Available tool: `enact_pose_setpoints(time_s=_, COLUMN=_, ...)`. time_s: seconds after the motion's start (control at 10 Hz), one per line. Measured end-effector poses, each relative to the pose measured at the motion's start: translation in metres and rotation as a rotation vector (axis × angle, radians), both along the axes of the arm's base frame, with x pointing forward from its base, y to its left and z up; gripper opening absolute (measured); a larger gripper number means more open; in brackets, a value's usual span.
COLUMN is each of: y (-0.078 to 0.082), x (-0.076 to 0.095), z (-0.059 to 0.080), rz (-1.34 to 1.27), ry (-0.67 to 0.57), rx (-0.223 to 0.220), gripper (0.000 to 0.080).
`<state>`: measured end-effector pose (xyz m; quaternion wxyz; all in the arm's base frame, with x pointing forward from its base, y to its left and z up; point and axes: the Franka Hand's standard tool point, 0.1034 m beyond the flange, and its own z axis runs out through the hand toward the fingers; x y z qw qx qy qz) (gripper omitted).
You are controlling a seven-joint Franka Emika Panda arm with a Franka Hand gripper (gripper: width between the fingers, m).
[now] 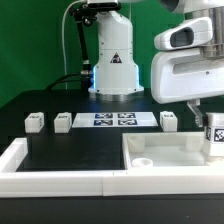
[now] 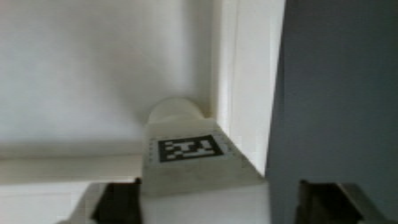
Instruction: Assemble square table
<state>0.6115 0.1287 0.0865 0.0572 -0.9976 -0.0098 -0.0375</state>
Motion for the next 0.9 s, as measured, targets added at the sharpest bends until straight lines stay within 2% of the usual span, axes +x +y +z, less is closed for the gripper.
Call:
enact_pose_setpoints(time_s=0.1, y=-0.0021, x=0.0005, z=0.0000, rz=0.012, ry=-0.002, rx=-0.002, gripper=0.0310)
enact_pose_setpoints(time_s=0.3, y=-0.0113, x=0.0044, z=0.0016, rz=0.088, ry=-0.021, rx=0.003, gripper=0.0304)
enact_pose_setpoints(time_s=0.5, y=-0.0109, x=0.0047, z=0.0017, rz=0.041, ry=-0.018, rx=0.006, gripper=0.0301)
enact_pose_setpoints(time_s=0.9, y=-0.0100, x=0.0048, z=0.0020, rz=-0.233, ry=0.005, rx=0.031, gripper=0.0300)
